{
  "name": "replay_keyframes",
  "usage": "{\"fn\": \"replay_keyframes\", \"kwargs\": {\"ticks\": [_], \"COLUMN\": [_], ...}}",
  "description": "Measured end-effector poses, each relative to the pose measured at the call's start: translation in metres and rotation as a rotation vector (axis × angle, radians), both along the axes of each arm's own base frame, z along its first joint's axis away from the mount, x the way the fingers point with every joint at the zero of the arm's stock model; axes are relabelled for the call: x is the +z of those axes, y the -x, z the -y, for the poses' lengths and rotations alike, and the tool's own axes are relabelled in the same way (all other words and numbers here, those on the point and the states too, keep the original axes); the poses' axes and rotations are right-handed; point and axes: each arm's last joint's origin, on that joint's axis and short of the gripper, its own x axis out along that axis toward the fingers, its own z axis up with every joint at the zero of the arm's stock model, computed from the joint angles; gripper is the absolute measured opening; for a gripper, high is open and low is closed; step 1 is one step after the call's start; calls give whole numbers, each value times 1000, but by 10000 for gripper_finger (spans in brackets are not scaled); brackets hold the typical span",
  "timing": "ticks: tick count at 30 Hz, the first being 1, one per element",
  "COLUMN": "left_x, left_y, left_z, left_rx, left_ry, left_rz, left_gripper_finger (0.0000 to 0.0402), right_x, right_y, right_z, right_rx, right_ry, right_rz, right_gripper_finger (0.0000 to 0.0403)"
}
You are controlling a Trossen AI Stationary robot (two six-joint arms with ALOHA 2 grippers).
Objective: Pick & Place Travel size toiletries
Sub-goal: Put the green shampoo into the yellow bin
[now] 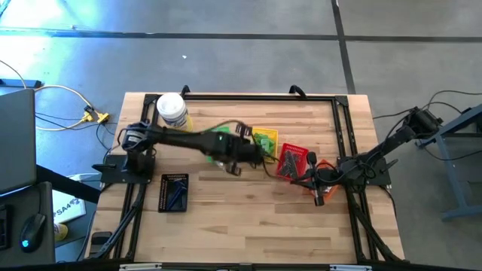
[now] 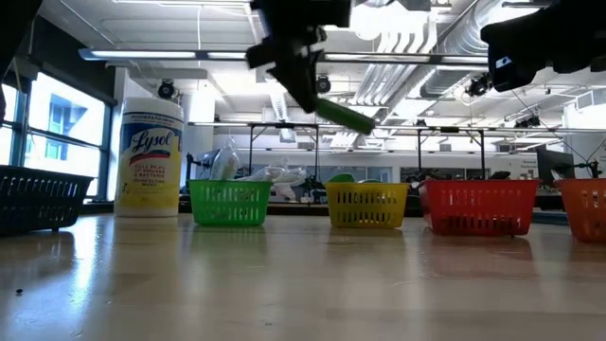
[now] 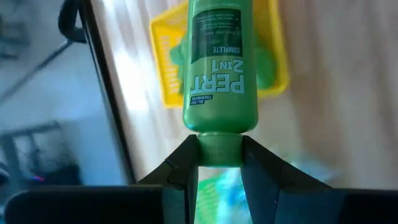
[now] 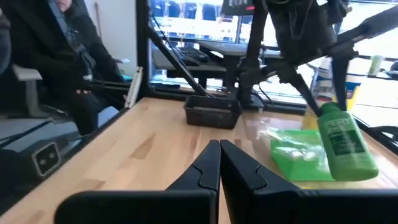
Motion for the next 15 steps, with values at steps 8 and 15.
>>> {"fn": "replay_keyframes", "kwargs": {"ticks": [8,15], "left_x": [0,0], "left_y": [-3,-2], "left_z": [-57,-97], "left_rx": [-321,-588], "left_ry": [-84,-19], "left_rz": [-183,-188], "left_gripper_finger": [83,83], "right_x": [0,1], "right_y": [0,0], "right_z": [0,1], "right_rx": [-15,-33], "right_ry": [-1,-3], "right_rz": [2,7], "right_gripper_finger": [2,2]}}
